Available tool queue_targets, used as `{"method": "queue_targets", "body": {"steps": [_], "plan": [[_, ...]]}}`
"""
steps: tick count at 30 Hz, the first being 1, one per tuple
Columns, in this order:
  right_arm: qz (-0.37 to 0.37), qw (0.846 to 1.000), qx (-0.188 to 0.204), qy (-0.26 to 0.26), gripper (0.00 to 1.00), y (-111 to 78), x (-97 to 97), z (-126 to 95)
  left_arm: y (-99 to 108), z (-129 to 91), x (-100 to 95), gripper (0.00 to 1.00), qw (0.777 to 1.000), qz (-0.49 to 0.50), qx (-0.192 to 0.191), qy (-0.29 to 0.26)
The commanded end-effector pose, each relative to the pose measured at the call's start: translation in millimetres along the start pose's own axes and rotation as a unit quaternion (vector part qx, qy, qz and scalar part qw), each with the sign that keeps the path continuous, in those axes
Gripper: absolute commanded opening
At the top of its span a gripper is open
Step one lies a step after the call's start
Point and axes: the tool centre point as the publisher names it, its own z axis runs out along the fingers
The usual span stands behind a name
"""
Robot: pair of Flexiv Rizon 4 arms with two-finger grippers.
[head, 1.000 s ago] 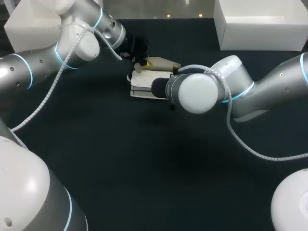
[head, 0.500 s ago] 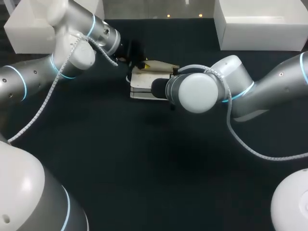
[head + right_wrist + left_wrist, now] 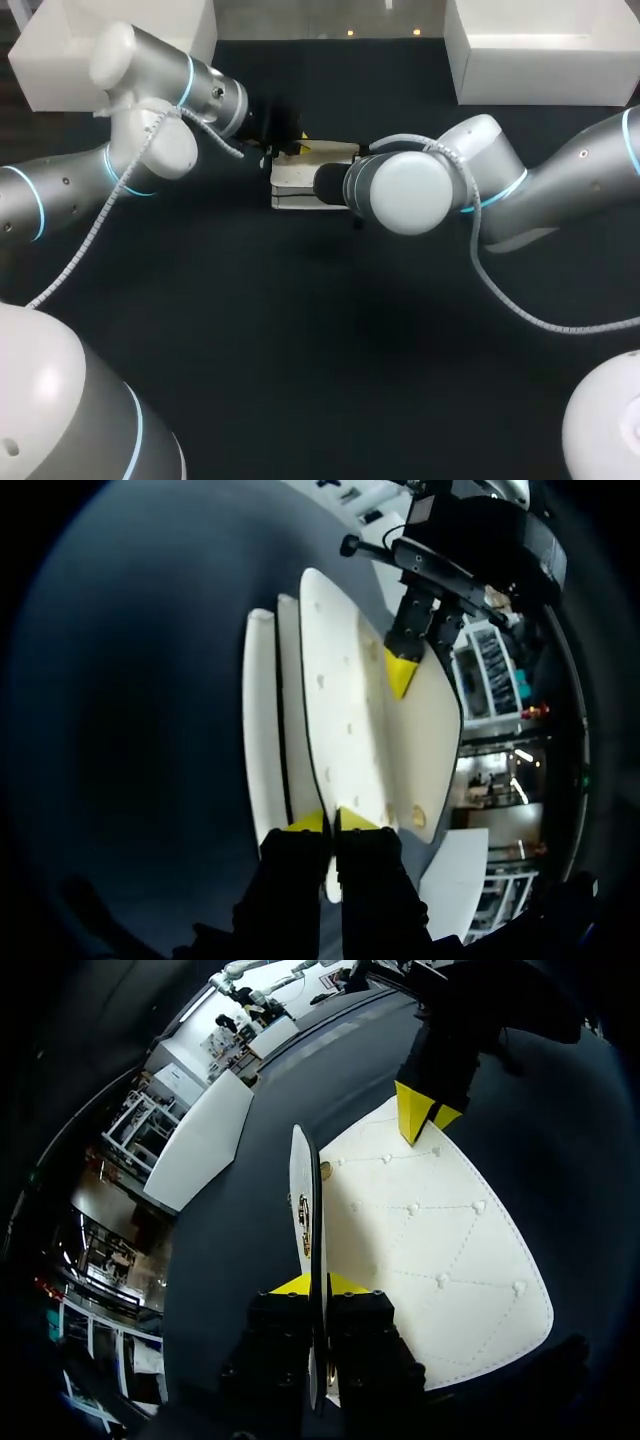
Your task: Pick up the bag, open it, inspect its contents, close it, and place it on the opposite side
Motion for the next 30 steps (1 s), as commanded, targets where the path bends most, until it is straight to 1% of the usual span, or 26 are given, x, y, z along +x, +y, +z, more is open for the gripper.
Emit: {"method": "queue_targets", "body": {"steps": [1, 5, 8, 11, 15, 24, 28, 29, 30], "plan": [[0.001, 1.0, 0.0, -0.001, 0.0, 0.3, -1.2, 2, 1, 3, 5.2, 0.29, 1.0, -0.002, 0.006, -0.017], [0.001, 1.0, 0.0, -0.001, 0.0, 0.3, -1.2, 2, -4, -3, -1.6, 0.45, 1.0, -0.011, 0.009, -0.015], [0.001, 1.0, 0.0, -0.001, 0.0, 0.3, -1.2, 2, -6, -8, -8.0, 0.46, 1.0, -0.012, 0.009, -0.018], [0.001, 1.0, 0.0, -0.001, 0.0, 0.3, -1.2, 2, -6, -10, -13.9, 0.44, 1.0, -0.012, 0.007, -0.021], [0.001, 1.0, 0.0, -0.001, 0.0, 0.3, -1.2, 2, -6, -11, -20.9, 0.35, 1.0, -0.021, 0.009, -0.016], [0.001, 1.0, 0.0, -0.001, 0.0, 0.3, -1.2, 2, -8, -12, -29.4, 0.27, 0.999, -0.03, 0.012, -0.007], [0.001, 1.0, 0.0, -0.001, 0.0, 0.3, -1.2, 2, -9, -13, -31.9, 0.04, 0.999, -0.03, 0.011, -0.006], [0.001, 1.0, 0.0, -0.001, 0.0, 0.3, -1.2, 2, -9, -13, -32.0, 0.0, 0.999, -0.029, 0.011, -0.006], [0.001, 1.0, 0.0, -0.001, 0.0, 0.3, -1.2, 2, -9, -13, -32.1, 0.0, 1.0, -0.029, 0.01, -0.006]]}}
